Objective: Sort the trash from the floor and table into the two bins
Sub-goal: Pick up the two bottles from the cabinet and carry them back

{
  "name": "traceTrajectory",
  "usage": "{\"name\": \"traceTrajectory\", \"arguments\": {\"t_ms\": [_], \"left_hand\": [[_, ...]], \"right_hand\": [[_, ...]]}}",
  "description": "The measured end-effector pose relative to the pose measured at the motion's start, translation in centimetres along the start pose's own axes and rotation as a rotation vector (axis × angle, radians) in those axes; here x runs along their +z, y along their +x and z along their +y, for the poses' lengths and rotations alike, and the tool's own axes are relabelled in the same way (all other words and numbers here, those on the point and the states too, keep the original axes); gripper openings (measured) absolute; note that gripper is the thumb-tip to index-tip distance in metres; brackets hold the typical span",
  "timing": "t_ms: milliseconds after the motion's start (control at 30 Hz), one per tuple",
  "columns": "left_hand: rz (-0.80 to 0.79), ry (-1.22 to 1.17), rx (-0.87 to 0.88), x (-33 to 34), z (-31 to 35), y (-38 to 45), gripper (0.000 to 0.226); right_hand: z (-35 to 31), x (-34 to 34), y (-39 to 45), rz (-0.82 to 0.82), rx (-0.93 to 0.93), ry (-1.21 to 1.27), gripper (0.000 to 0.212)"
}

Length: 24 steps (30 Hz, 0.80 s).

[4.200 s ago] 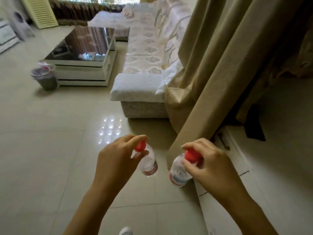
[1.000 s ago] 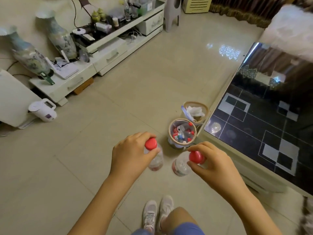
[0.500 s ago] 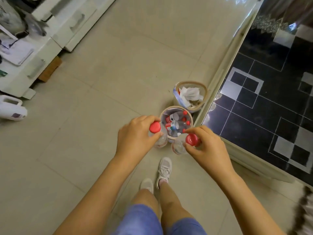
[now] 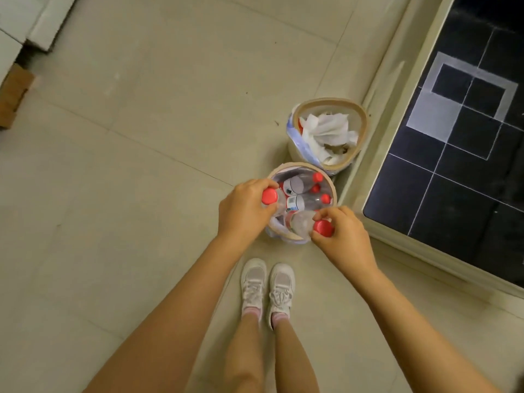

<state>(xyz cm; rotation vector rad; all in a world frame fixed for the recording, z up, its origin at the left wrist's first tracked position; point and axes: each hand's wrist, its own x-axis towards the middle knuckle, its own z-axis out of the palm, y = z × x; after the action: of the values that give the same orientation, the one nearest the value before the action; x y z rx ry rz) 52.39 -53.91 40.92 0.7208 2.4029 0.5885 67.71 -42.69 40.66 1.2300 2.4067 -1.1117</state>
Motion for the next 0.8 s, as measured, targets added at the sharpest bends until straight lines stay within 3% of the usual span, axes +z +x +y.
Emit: {"name": "traceTrajectory", "arguments": {"t_ms": [300,800], "left_hand": [[-0.146,0.046,0.017,7.5,-4.2,6.7,0.032],[-0.240,0.198,0.103,11.5,-5.7,8.6,0.045]], "right_hand": [[4.8,6.7,7.1,-0.009,0.232,0.166,0.022],[8.1,9.9,9.5,-0.077,0.236,0.169,0.042]]}}
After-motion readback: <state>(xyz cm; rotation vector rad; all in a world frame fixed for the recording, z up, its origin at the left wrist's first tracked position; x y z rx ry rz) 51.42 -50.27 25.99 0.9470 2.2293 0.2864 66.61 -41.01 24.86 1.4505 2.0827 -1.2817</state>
